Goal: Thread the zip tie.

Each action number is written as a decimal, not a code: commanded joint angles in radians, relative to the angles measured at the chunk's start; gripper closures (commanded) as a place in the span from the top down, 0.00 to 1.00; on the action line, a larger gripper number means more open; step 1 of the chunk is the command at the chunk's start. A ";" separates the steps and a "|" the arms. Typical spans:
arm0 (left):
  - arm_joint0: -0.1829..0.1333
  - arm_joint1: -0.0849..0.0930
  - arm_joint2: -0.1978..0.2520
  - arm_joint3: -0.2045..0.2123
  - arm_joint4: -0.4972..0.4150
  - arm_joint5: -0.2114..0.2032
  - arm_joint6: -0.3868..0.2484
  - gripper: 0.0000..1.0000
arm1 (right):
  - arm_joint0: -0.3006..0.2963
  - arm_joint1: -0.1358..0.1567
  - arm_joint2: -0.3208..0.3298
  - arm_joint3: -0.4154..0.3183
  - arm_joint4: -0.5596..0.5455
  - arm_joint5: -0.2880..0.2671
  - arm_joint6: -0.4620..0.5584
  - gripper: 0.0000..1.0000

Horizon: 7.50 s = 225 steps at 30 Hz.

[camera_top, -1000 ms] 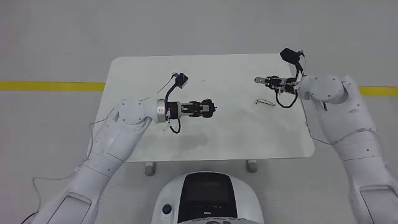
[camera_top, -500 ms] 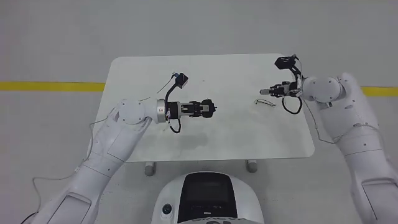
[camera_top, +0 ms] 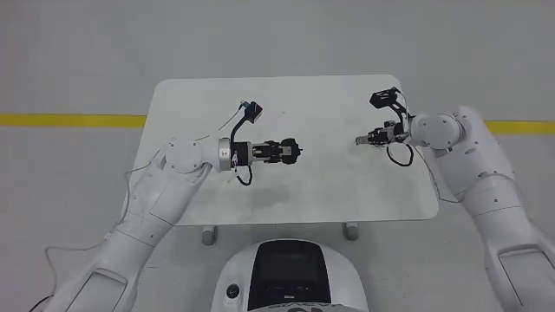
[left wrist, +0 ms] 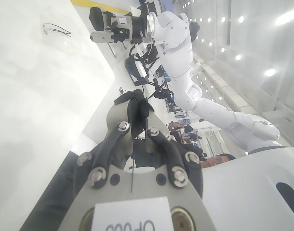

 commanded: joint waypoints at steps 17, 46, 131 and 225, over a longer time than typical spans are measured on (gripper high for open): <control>0.000 0.000 0.000 0.000 0.000 0.000 0.000 0.00 | 0.073 0.014 -0.136 0.075 -0.043 0.003 -0.004 1.00; 0.000 0.000 0.000 0.000 0.000 0.000 0.000 0.00 | 0.149 -0.025 -0.289 0.261 -0.032 0.003 -0.161 0.00; 0.000 0.000 0.000 0.000 0.000 0.000 0.000 0.00 | 0.315 -0.146 -0.707 0.606 0.044 0.003 -0.395 0.00; 0.000 0.000 0.000 0.000 0.000 0.000 0.000 0.00 | 0.395 0.244 -0.943 -0.045 -0.123 0.003 -0.592 1.00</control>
